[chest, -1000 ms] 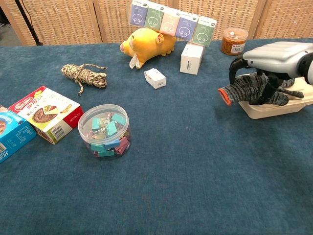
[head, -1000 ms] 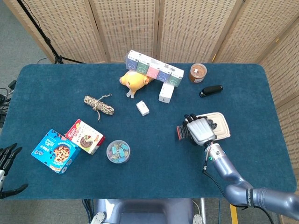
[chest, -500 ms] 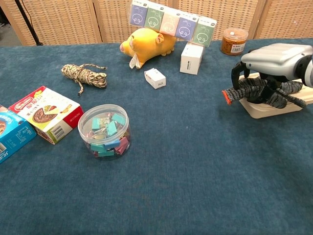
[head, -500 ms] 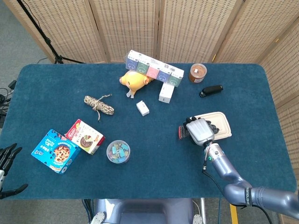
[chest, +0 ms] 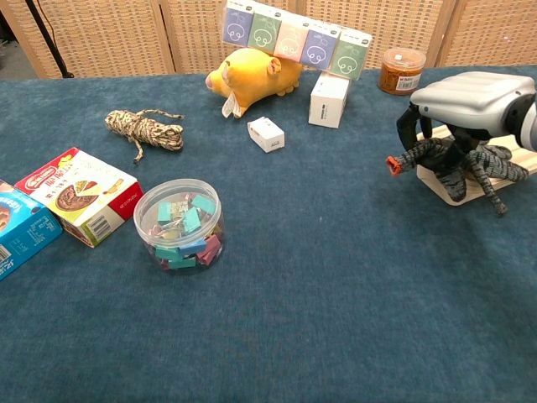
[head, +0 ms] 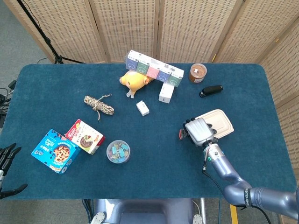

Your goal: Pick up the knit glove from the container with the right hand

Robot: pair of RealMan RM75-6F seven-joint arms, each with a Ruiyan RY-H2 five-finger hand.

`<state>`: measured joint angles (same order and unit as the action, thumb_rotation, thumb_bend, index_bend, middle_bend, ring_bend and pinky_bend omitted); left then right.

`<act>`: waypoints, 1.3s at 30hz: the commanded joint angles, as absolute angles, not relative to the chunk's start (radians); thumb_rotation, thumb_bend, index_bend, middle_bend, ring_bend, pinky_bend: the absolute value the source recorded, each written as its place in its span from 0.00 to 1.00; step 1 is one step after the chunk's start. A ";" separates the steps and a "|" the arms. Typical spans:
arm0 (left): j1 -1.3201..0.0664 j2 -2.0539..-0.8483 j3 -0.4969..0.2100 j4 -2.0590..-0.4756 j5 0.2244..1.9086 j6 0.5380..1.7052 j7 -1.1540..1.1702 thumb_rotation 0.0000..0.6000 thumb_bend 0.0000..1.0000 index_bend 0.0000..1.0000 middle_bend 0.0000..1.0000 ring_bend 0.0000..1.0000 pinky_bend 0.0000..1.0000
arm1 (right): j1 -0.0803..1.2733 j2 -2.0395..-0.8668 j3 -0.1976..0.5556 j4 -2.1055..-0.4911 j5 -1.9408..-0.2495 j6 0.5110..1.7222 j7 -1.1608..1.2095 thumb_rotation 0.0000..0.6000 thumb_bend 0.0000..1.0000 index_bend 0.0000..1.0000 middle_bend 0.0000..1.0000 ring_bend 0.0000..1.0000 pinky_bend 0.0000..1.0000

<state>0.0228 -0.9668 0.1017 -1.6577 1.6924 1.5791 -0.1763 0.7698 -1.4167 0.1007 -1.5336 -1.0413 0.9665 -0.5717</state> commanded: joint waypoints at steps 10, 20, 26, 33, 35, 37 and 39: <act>0.011 -0.966 0.101 -1.659 1.693 1.561 -0.181 1.00 0.00 0.00 0.00 0.00 0.00 | 0.731 -1.390 0.095 -1.535 -1.266 1.045 -0.384 1.00 0.54 0.59 0.47 0.46 0.62; -0.158 -0.918 0.081 -1.636 1.836 1.448 -0.299 1.00 0.00 0.00 0.00 0.00 0.00 | 0.727 -1.314 0.094 -1.637 -1.468 1.102 -0.219 1.00 0.54 0.59 0.47 0.46 0.62; -0.328 -0.917 0.069 -1.609 1.959 1.336 -0.397 1.00 0.00 0.00 0.00 0.00 0.00 | 0.736 -1.326 0.109 -1.681 -1.488 1.094 -0.175 1.00 0.55 0.59 0.47 0.46 0.62; -0.502 -0.876 0.069 -1.710 1.985 1.176 -0.540 1.00 0.00 0.00 0.00 0.00 0.00 | 0.760 -1.360 0.147 -1.718 -1.454 1.070 -0.221 1.00 0.56 0.58 0.47 0.46 0.62; -0.538 -0.861 0.062 -1.754 1.978 1.139 -0.538 1.00 0.00 0.00 0.00 0.00 0.00 | 0.763 -1.368 0.159 -1.734 -1.442 1.072 -0.234 1.00 0.56 0.58 0.47 0.46 0.62; -0.565 -0.850 0.058 -1.794 1.971 1.108 -0.535 1.00 0.00 0.01 0.00 0.00 0.00 | 0.763 -1.376 0.168 -1.748 -1.427 1.074 -0.245 1.00 0.56 0.57 0.47 0.46 0.62; -0.596 -0.838 0.057 -1.837 1.962 1.066 -0.534 1.00 0.00 0.02 0.00 0.00 0.00 | 0.762 -1.388 0.179 -1.764 -1.400 1.076 -0.261 1.00 0.56 0.57 0.47 0.46 0.62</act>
<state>-0.5578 -0.8578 0.0624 -1.7924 1.9695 1.1094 -0.5296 0.7619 -1.3776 0.1690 -1.7509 -1.4185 1.0740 -0.2476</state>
